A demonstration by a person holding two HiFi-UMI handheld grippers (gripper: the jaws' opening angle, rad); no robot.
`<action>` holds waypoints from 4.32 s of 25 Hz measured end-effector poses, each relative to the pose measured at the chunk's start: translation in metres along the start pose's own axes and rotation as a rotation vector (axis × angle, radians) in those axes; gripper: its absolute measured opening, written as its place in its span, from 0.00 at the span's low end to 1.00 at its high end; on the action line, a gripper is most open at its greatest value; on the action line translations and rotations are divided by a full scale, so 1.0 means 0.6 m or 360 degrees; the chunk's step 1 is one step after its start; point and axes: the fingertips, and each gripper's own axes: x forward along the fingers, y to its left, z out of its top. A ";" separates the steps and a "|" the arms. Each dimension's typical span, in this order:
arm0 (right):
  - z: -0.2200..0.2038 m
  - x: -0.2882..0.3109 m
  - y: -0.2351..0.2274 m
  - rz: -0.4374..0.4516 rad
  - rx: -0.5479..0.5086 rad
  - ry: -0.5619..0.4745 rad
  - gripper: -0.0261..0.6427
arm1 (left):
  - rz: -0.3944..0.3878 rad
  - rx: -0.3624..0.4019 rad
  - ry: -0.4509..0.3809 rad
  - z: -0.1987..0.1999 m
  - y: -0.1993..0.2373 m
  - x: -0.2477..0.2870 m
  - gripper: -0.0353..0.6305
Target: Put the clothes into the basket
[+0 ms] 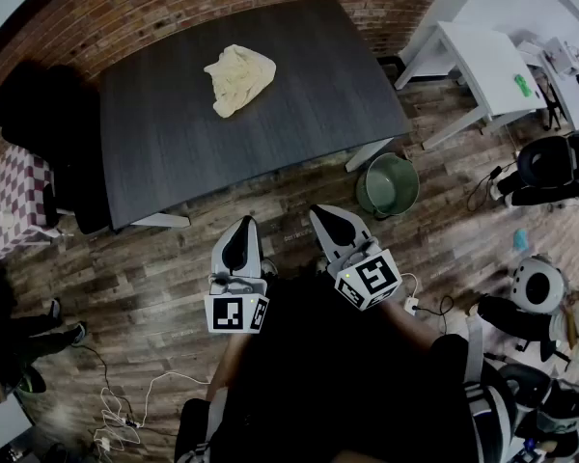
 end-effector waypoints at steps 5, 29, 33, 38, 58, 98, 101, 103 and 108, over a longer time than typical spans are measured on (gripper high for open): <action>0.000 0.012 0.011 0.0000 -0.0008 0.0000 0.05 | -0.0009 -0.0008 -0.0003 0.002 0.014 -0.003 0.06; -0.018 0.091 0.079 -0.0113 -0.0013 0.0049 0.05 | -0.0135 -0.0059 0.0031 -0.008 0.123 -0.020 0.06; -0.014 0.112 0.053 -0.0080 -0.0037 0.0052 0.05 | -0.0109 -0.0053 0.0052 -0.014 0.123 0.013 0.06; 0.007 0.162 0.001 -0.0015 -0.0061 0.0011 0.05 | -0.0062 -0.0018 0.0072 -0.017 0.133 0.076 0.06; 0.070 0.336 -0.173 0.0344 -0.0101 0.0107 0.05 | 0.0246 0.0005 0.0099 -0.003 0.176 0.294 0.06; -0.078 0.785 -0.307 0.0078 -0.0083 0.0785 0.52 | 0.0021 -0.0109 0.0224 -0.013 0.520 0.540 0.06; -0.121 0.808 -0.345 0.0073 -0.0100 0.0904 0.54 | 0.0048 -0.0127 0.0227 -0.024 0.527 0.570 0.06; -0.145 0.820 -0.365 0.0064 -0.0094 0.0967 0.55 | 0.0051 -0.0125 0.0231 -0.031 0.529 0.585 0.06; -0.196 0.847 -0.387 0.0088 -0.0093 0.1105 0.57 | 0.0073 -0.0158 0.0289 -0.060 0.541 0.610 0.06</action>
